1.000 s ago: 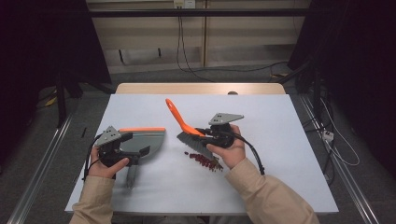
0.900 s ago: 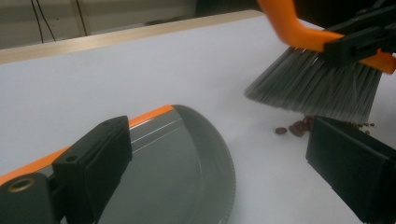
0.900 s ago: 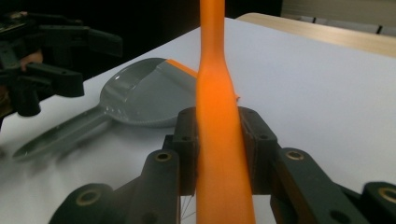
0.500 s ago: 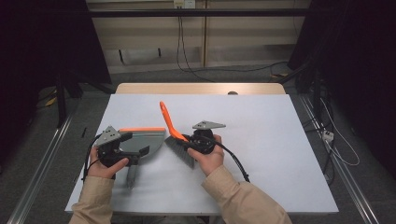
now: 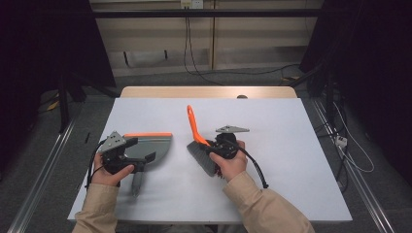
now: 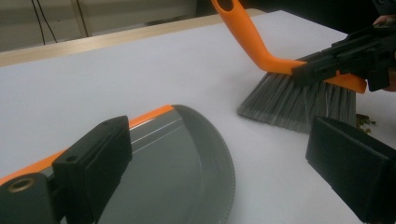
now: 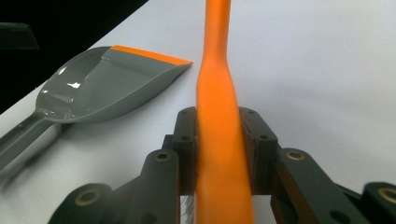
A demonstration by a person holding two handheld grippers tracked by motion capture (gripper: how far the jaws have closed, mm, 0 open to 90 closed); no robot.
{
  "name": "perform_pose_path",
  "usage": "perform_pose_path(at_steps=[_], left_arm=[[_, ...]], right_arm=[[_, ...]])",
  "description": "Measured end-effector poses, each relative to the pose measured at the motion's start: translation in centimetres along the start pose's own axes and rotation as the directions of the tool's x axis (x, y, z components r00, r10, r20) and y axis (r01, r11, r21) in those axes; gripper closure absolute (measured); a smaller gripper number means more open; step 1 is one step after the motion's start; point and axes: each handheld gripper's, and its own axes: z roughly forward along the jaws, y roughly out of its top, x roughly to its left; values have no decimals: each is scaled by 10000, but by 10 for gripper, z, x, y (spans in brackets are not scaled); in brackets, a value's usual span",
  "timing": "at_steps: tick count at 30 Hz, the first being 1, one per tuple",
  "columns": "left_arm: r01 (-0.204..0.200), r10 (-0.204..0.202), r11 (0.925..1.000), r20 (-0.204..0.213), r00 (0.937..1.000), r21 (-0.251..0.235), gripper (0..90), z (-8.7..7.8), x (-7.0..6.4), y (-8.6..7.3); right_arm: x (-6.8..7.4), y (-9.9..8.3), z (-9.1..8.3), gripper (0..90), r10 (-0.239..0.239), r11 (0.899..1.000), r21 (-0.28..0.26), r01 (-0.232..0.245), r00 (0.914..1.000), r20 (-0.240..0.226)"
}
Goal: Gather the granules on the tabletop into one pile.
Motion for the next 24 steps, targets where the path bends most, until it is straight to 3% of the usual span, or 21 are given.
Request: perform_pose_path(at_steps=[16, 19, 24], left_arm=[[-86, 86, 10000, -1, 10000, 49, 71, 1, -1, 0], [-86, 86, 9999, -1, 10000, 78, 71, 2, -1, 0], [-67, 67, 9999, 44, 10000, 100, 71, 4, -1, 0]], right_arm=[[-17, -6, -18, 711, 573, 9981, -251, -567, 9980, 258], [-19, -5, -18, 712, 859, 9959, -280, -859, 9963, -22], [-13, 4, -16, 714, 665, 9972, -325, -677, 9971, -383]])
